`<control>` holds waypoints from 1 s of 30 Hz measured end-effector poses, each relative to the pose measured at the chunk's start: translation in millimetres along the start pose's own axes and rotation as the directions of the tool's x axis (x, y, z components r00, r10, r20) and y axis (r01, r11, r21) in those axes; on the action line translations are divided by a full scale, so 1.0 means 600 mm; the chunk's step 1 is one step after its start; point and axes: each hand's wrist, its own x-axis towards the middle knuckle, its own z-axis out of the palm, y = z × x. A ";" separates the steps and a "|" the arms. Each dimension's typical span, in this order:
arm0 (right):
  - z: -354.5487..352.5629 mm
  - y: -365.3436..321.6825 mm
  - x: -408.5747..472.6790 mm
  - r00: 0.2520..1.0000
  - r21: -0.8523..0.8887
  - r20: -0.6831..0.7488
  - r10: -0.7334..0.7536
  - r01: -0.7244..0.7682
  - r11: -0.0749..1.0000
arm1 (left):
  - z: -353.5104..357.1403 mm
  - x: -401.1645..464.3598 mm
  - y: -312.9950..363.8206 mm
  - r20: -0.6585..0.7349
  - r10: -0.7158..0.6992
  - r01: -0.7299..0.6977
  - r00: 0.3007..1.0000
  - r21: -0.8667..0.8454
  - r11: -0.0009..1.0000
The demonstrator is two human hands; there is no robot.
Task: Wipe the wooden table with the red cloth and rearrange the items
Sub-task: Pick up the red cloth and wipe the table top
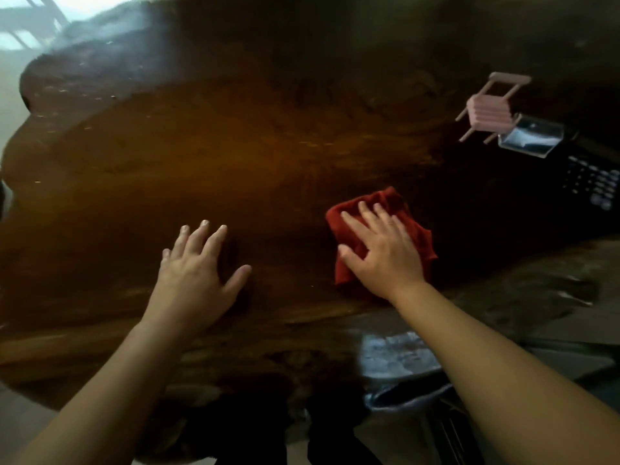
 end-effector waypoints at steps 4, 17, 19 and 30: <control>-0.020 0.080 -0.049 0.996 -0.030 -0.026 0.090 -0.091 0.995 | 0.042 -0.001 0.093 0.027 0.075 -0.075 0.997 0.013 0.997; -0.013 0.086 -0.088 0.968 -0.010 -0.113 0.225 -0.228 0.974 | 0.092 -0.022 0.150 0.006 0.087 -0.087 0.996 0.005 0.996; -0.007 0.059 -0.094 0.966 0.001 -0.118 0.232 -0.233 0.972 | 0.086 -0.034 0.120 -0.033 0.068 -0.068 0.997 0.000 0.998; 0.113 -0.360 -0.074 0.995 0.048 -0.043 -0.087 0.089 0.995 | 0.001 -0.180 -0.184 -0.122 -0.278 0.269 0.953 -0.079 0.960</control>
